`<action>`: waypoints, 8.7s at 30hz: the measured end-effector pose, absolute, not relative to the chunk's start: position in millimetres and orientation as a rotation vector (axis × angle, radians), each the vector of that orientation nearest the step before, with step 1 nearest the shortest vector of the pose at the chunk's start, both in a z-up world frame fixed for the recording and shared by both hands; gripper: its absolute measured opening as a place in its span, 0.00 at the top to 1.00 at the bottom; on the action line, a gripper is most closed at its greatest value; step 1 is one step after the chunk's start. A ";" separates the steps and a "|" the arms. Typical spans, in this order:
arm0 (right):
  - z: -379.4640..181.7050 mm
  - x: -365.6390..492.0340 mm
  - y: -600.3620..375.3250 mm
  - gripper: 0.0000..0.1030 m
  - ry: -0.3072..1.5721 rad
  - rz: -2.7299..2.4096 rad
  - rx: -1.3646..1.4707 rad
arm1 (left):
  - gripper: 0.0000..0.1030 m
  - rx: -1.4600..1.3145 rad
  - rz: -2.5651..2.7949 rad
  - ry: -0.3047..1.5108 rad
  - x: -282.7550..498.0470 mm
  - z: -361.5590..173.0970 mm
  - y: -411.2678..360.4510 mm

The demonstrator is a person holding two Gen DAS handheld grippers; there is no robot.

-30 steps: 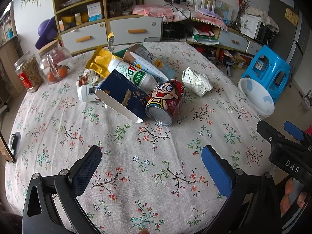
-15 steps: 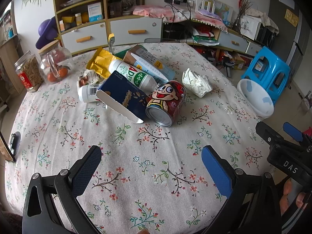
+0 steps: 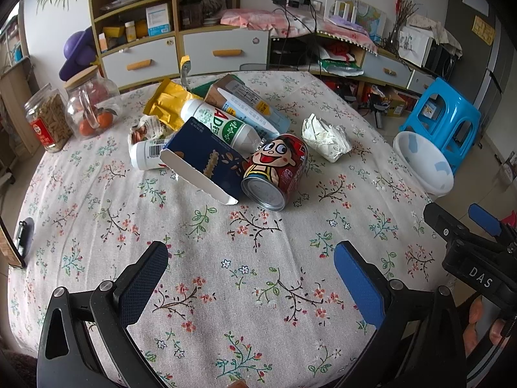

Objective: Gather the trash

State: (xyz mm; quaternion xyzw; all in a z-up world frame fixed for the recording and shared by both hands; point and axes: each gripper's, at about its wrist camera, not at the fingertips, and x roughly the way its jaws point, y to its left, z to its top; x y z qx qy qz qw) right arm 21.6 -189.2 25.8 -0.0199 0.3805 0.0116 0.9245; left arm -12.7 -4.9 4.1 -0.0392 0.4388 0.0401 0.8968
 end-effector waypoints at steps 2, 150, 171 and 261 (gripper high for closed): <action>25.6 21.9 -189.6 0.01 0.783 0.020 -0.040 | 0.00 -0.093 0.078 0.913 -12.4 5.9 -3.0; 61.7 172.2 -332.0 0.22 0.979 0.038 0.253 | 0.00 0.046 -0.048 0.873 130.4 47.0 -54.1; 23.3 179.5 -190.5 0.21 1.070 0.212 0.051 | 0.01 -0.208 0.276 1.117 127.0 -18.5 120.6; 36.8 176.3 -327.9 0.47 1.010 0.019 0.287 | 0.58 -0.163 -0.122 1.044 112.2 4.8 -18.3</action>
